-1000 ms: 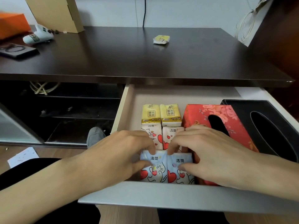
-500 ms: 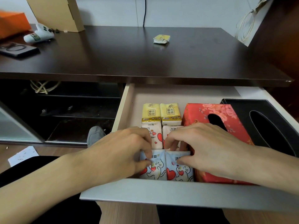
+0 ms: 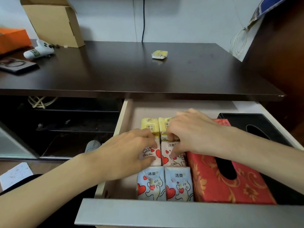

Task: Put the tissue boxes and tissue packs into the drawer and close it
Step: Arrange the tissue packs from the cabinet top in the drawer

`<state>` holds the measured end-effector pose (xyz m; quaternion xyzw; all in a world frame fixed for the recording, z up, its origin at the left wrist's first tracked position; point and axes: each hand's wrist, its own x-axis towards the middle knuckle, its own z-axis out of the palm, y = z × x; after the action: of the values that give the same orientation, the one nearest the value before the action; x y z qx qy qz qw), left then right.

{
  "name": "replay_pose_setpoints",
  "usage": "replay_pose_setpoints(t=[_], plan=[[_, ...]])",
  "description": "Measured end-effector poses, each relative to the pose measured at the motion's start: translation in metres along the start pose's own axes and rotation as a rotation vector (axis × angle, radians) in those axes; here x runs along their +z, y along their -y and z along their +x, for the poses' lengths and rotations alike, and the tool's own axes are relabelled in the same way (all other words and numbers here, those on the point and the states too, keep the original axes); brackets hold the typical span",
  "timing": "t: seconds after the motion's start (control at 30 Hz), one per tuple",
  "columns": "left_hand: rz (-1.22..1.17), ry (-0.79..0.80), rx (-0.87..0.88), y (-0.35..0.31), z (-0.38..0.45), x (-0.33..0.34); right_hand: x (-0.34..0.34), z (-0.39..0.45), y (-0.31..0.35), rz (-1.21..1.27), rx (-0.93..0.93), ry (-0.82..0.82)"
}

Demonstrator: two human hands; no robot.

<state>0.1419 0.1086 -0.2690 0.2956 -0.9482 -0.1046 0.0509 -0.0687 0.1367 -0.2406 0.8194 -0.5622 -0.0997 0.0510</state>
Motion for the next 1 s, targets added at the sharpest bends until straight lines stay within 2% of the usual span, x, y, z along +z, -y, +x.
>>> replay_pose_setpoints(t=[0.2, 0.37, 0.6, 0.77, 0.87, 1.0], plan=[[0.003, -0.014, 0.008, 0.001, -0.003, 0.006, 0.001, 0.006, -0.008, 0.17, 0.044, -0.018], [-0.003, -0.011, 0.003, 0.002, -0.003, 0.007, 0.0, 0.008, -0.011, 0.219, 0.096, -0.082], [-0.003, -0.024, 0.011, -0.001, -0.004, 0.005, 0.004, 0.007, -0.005, 0.191, 0.098, -0.058], [-0.058, -0.106, -0.026, 0.007, 0.002, -0.006, 0.0, 0.009, -0.016, 0.337, 0.175, -0.161], [-0.064, -0.125, -0.086, 0.019, 0.023, -0.012, 0.005, 0.017, -0.021, 0.343, 0.196, -0.097], [0.03, -0.026, -0.172, 0.031, 0.048, -0.009, 0.02, 0.025, -0.022, 0.29, 0.22, 0.03]])
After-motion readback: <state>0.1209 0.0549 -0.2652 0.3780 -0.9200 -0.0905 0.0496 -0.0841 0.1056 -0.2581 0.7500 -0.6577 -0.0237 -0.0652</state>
